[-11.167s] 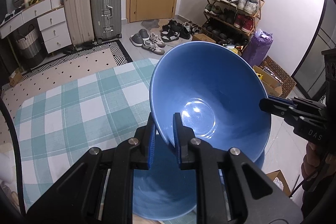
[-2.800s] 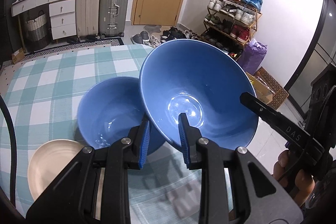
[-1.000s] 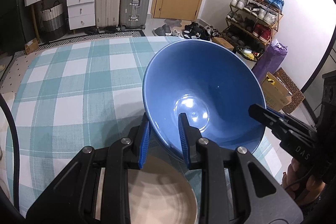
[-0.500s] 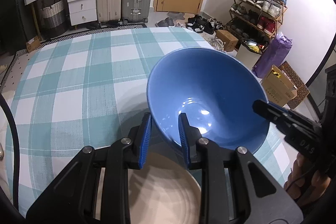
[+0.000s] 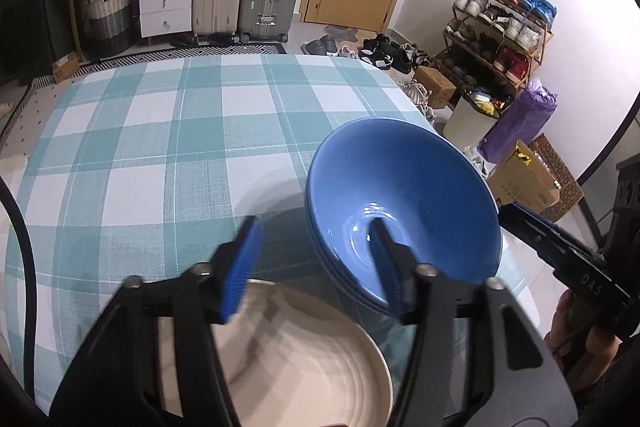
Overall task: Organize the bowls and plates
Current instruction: 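Lower the held bowl into the nested blue bowls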
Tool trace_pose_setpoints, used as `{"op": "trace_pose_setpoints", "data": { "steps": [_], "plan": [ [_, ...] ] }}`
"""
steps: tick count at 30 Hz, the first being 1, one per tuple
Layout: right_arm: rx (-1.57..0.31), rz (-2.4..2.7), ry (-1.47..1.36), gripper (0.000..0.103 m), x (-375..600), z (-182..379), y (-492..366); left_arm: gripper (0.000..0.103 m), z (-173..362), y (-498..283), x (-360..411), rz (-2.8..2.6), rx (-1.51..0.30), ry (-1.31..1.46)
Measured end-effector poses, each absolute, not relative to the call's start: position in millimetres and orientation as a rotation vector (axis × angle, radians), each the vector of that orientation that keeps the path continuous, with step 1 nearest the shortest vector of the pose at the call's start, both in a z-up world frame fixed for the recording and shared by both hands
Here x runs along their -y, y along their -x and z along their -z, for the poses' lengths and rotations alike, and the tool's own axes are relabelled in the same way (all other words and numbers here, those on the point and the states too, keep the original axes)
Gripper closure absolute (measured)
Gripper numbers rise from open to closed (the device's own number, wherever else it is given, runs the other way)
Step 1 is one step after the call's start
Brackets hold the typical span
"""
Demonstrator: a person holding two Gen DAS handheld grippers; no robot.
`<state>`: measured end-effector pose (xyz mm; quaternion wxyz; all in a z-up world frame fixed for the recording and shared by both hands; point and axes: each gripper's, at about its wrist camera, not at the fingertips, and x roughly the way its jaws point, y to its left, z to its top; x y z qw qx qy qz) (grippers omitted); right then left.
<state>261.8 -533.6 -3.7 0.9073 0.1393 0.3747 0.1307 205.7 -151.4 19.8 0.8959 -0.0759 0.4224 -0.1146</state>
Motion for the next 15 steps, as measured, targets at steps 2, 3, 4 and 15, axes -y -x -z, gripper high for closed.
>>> {"op": "trace_pose_setpoints", "data": {
  "steps": [2,3,4,15],
  "plan": [
    [-0.78,-0.276,-0.317,0.034,537,6,-264,0.031,-19,-206,147,0.239,-0.878,0.176],
    [-0.783,-0.278,-0.324,0.033,538,7,-264,0.024,-18,-207,145,0.241,-0.879,0.186],
    [-0.786,-0.28,-0.332,0.029,540,8,-265,0.021,-17,-210,143,0.246,-0.882,0.197],
    [-0.822,-0.324,-0.374,0.021,538,19,-281,0.001,-3,-228,146,0.244,-0.923,0.242]
  ]
}}
